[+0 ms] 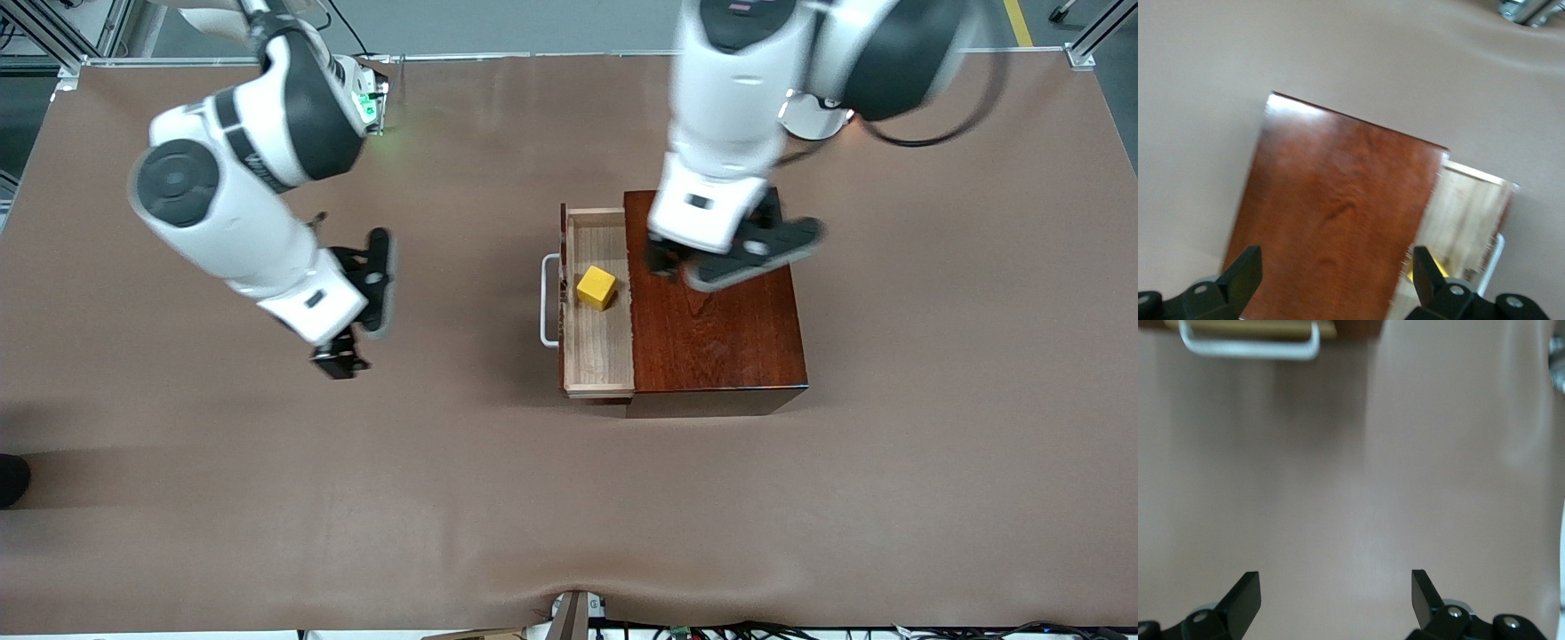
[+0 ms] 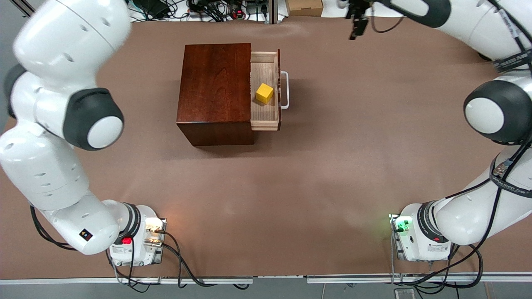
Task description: Open drawer, take yellow block, close drawer
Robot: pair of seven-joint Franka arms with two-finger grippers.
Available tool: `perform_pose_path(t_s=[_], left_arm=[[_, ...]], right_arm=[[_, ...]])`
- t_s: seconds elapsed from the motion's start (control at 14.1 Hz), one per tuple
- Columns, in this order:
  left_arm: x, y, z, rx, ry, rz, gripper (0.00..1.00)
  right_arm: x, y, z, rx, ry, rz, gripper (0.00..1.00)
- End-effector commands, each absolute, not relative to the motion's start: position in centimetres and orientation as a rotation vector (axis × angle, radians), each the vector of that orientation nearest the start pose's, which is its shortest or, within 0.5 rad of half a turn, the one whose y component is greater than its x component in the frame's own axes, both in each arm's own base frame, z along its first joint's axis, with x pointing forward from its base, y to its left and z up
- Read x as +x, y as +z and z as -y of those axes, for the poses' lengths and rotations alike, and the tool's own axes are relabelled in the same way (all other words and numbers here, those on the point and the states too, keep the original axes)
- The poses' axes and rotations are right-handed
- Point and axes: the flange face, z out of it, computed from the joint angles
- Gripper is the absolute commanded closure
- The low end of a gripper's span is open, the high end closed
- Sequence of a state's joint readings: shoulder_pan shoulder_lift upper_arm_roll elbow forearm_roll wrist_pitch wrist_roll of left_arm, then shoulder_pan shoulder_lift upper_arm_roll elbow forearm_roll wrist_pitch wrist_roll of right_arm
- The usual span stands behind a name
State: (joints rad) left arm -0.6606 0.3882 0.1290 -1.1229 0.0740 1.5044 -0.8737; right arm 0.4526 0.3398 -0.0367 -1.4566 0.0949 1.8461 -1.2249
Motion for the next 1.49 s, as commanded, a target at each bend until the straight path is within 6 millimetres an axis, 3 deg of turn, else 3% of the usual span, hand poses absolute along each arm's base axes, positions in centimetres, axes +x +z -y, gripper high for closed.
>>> perform_pose_path(t_s=[0.0,0.36,0.64,1.07,1.42], left_arm=[[56.8,61.1,27.2,-2.995,-0.089,0.498,0.0],[59.0,63.1,14.6,-3.023,-0.026,0.299,0.0],[59.2,65.1,7.8,-3.075,-0.031,0.159,0.0],[59.0,64.9,5.9,-3.076,0.015,0.171,0.0],[58.8,64.9,4.6,-3.072,0.042,0.205,0.0]], right_arm=[[60.2,48.6,-33.2,2.25,0.123,-2.325,0.0],[57.0,45.4,-43.2,2.372,0.078,-2.225,0.0],[54.6,42.8,-49.1,2.272,0.087,-2.323,0.0],[51.5,39.8,-53.3,2.164,0.064,-2.428,0.0],[51.2,38.8,-53.3,2.373,0.021,-2.323,0.0]])
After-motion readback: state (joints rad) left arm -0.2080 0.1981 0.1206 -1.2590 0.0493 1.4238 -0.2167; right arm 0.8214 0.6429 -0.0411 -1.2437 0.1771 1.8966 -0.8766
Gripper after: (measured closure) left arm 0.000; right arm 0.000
